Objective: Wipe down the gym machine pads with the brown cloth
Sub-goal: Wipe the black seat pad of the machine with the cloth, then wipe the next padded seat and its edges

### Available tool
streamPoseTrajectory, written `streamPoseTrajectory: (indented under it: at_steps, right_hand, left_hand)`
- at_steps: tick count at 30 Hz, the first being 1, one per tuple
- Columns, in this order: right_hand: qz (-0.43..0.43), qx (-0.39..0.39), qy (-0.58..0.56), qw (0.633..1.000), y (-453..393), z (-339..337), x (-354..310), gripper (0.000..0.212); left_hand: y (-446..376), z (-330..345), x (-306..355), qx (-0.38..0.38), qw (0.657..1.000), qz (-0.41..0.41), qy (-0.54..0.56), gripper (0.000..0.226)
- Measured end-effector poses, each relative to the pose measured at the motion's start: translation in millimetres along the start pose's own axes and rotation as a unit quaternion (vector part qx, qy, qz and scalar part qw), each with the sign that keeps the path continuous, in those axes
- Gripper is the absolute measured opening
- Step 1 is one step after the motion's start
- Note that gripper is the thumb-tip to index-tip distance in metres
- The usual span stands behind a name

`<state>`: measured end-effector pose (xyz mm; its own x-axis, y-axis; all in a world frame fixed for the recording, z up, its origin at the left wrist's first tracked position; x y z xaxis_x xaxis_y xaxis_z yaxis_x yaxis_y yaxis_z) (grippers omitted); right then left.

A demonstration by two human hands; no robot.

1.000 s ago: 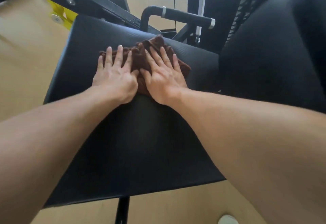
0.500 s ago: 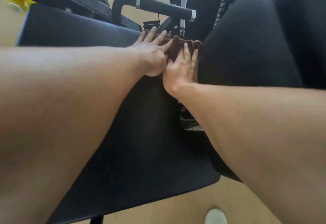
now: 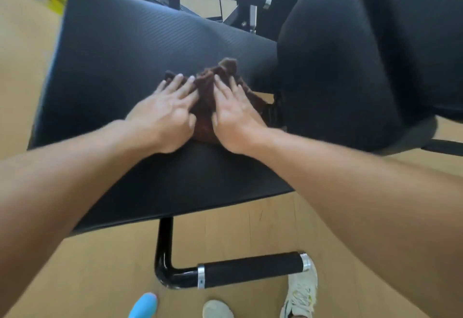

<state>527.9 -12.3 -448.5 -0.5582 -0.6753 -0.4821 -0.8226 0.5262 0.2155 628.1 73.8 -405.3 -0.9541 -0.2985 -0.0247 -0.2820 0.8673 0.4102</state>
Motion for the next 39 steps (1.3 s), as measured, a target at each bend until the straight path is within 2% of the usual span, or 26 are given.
streamPoseTrajectory:
  at_steps: [3, 7, 12, 16, 18, 20, 22, 23, 24, 25, 26, 27, 29, 30, 31, 33, 35, 37, 39]
  right_hand:
    - [0.056, -0.029, 0.037, 0.997, 56, 16, 23, 0.065]
    - [0.155, -0.002, -0.007, 0.988, 98, 37, 53, 0.071]
    - [0.169, 0.107, -0.066, 0.978, 133, 55, 49, 0.067]
    - [0.223, 0.12, -0.101, 0.962, 184, 57, 31, 0.062]
    - [0.273, 0.083, -0.125, 0.95, 204, 54, 7, 0.055]
    - [0.299, -0.022, -0.208, 0.931, 216, 51, -28, 0.042]
    - [0.269, -0.127, -0.282, 0.912, 225, 45, -69, 0.038]
    - [0.252, -0.151, -0.312, 0.903, 228, 40, -86, 0.04]
    - [0.232, -0.16, -0.335, 0.899, 232, 32, -102, 0.043]
    - [0.215, -0.16, -0.351, 0.897, 238, 22, -116, 0.043]
    - [0.203, -0.162, -0.376, 0.89, 246, 7, -132, 0.04]
    - [0.19, -0.167, -0.405, 0.879, 255, -10, -148, 0.037]
    - [0.176, -0.187, -0.461, 0.849, 272, -39, -175, 0.03]
    - [0.179, -0.205, -0.487, 0.83, 279, -52, -188, 0.025]
    - [0.187, -0.229, -0.513, 0.806, 284, -64, -200, 0.02]
    - [0.207, -0.273, -0.558, 0.756, 291, -82, -222, 0.016]
    - [0.225, -0.293, -0.592, 0.717, 294, -94, -239, 0.025]
    - [0.249, -0.313, -0.637, 0.659, 297, -98, -252, 0.039]
    - [0.272, -0.323, -0.646, 0.636, 299, -96, -259, 0.042]
  left_hand:
    - [22, 19, 53, -0.005, 1.0, 0.019, 0.017, 0.07]
    - [28, 47, 115, 0.014, 1.0, 0.028, 0.007, 0.064]
    - [43, 55, 123, 0.007, 0.996, 0.085, 0.007, 0.062]
    - [86, 69, 133, -0.007, 0.994, 0.103, 0.021, 0.06]
    - [115, 69, 127, -0.025, 0.995, 0.092, 0.023, 0.062]
    - [147, 65, 109, -0.042, 0.997, 0.055, 0.032, 0.068]
    - [185, 67, 85, -0.058, 0.996, -0.011, 0.072, 0.07]
    - [207, 63, 74, -0.054, 0.987, -0.062, 0.138, 0.066]
    - [231, 56, 66, -0.045, 0.959, -0.129, 0.248, 0.055]
    - [257, 45, 61, -0.028, 0.901, -0.196, 0.386, 0.039]
    - [280, 29, 63, -0.013, 0.827, -0.24, 0.508, 0.028]
    - [301, 10, 65, 0.02, 0.753, -0.278, 0.596, 0.028]
    - [343, -9, 64, 0.1, 0.617, -0.351, 0.697, 0.021]
    - [362, -17, 63, 0.137, 0.564, -0.384, 0.718, 0.027]
    - [380, -22, 63, 0.162, 0.528, -0.399, 0.732, 0.036]
    - [408, -35, 67, 0.168, 0.486, -0.406, 0.755, 0.037]
    - [424, -43, 70, 0.14, 0.435, -0.399, 0.795, 0.045]
    - [433, -47, 70, 0.157, 0.378, -0.365, 0.836, 0.049]
    - [441, -50, 58, 0.199, 0.381, -0.359, 0.829, 0.043]
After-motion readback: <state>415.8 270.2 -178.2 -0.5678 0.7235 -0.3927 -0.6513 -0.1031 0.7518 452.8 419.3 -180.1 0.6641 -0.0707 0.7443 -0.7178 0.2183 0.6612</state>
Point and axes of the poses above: each hand's wrist, its own y-axis away from the middle knuckle, its own z-axis out of the palm, x = y × z, the point moved 4 cm from there along -y, towards the middle knuckle, and after that the axes turned 3 degrees about z, right-handed, at the moved point
